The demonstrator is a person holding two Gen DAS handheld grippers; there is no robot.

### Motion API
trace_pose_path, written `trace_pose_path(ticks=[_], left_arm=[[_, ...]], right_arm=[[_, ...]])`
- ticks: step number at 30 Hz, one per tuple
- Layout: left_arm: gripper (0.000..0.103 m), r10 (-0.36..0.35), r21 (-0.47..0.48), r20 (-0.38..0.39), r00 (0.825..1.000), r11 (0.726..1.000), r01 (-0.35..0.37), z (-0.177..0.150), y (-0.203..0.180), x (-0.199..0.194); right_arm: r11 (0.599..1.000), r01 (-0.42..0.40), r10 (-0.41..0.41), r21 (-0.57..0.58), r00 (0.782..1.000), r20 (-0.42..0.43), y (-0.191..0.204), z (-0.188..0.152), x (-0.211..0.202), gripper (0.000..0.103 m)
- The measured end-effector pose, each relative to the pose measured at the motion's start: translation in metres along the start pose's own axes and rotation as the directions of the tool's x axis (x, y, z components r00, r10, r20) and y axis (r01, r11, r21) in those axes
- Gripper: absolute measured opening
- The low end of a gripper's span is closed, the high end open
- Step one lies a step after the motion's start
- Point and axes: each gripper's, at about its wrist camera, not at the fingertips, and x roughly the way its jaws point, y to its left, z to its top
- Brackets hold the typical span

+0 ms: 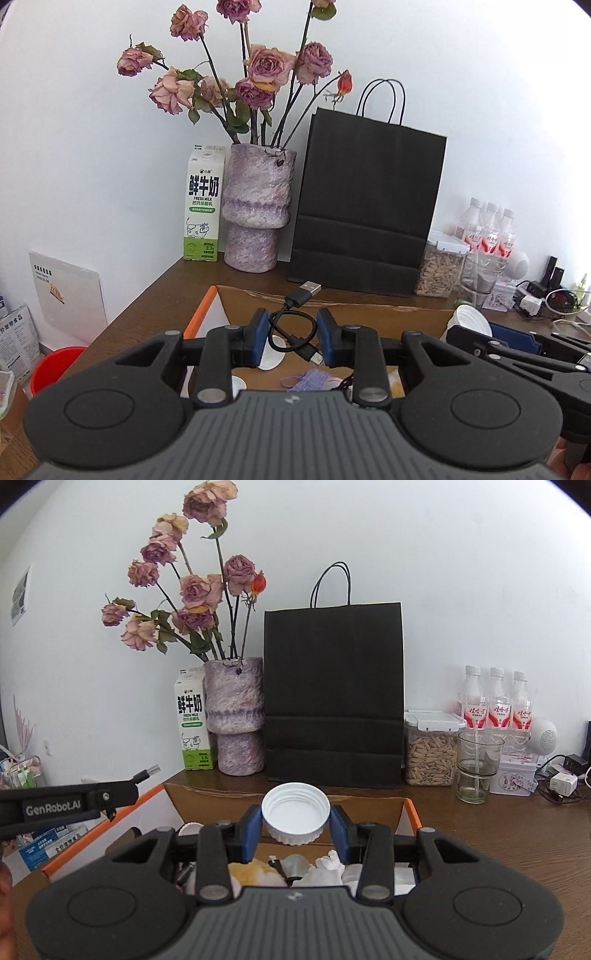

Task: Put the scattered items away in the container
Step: 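Carry the cable and large cap over the box with both tools, then open both tools to drop the cable and cap into the box, then move the right tool down and grasp the small orange dried flower bud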

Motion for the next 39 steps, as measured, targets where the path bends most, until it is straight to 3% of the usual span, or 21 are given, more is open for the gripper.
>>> trace_pose_path(ticks=[6, 10, 11, 12, 13, 14, 15, 17, 23, 32, 39], left_arm=[[0.029, 0.029, 0.047, -0.062, 0.998, 0.999, -0.026, -0.011, 0.0, 0.029], [0.033, 0.041, 0.053, -0.058, 0.997, 0.998, -0.038, -0.015, 0.001, 0.029], [0.05, 0.049, 0.055, -0.053, 0.997, 0.997, -0.046, -0.016, 0.001, 0.028], [0.063, 0.057, 0.055, -0.043, 0.997, 0.997, -0.055, -0.017, 0.001, 0.026], [0.091, 0.06, 0.051, -0.024, 0.998, 0.997, -0.059, -0.018, 0.002, 0.023], [0.103, 0.066, 0.048, 0.001, 0.998, 0.997, -0.065, -0.019, 0.002, 0.02], [0.103, 0.074, 0.043, 0.028, 0.997, 0.996, -0.076, -0.019, 0.003, 0.015], [0.103, 0.085, 0.04, 0.033, 0.996, 0.995, -0.086, -0.019, 0.004, 0.012], [0.103, 0.09, 0.024, 0.005, 0.996, 0.996, -0.09, -0.02, 0.008, 0.013], [0.103, 0.096, 0.018, 0.024, 0.995, 0.995, -0.097, -0.027, 0.01, 0.006], [0.103, 0.076, 0.027, 0.01, 0.997, 0.997, -0.077, -0.037, 0.01, -0.011]], right_arm=[[1.0, -0.004, 0.005, 0.012, 0.999, -0.049, -0.008, -0.011, 0.024, 0.039], [1.0, 0.001, 0.001, 0.02, 0.998, -0.057, -0.007, -0.017, 0.026, 0.039], [1.0, 0.003, -0.002, 0.019, 0.999, -0.054, -0.007, -0.018, 0.025, 0.045], [1.0, 0.004, -0.003, 0.019, 0.999, -0.048, -0.006, -0.018, 0.023, 0.064], [1.0, 0.008, -0.007, 0.021, 0.999, -0.039, -0.006, -0.019, 0.021, 0.075], [1.0, 0.015, -0.014, 0.022, 1.0, -0.025, -0.006, -0.019, 0.018, 0.092], [1.0, 0.02, -0.02, 0.02, 1.0, -0.008, -0.006, -0.019, 0.014, 0.099], [1.0, 0.015, -0.015, 0.027, 1.0, 0.009, -0.007, -0.018, 0.007, 0.103], [0.999, 0.014, -0.015, 0.043, 1.0, 0.019, -0.008, -0.015, -0.003, 0.103], [0.999, 0.035, -0.036, 0.025, 0.999, 0.026, -0.007, -0.018, -0.016, 0.103], [0.998, 0.067, -0.067, 0.003, 0.997, 0.032, -0.019, -0.034, -0.043, 0.103]])
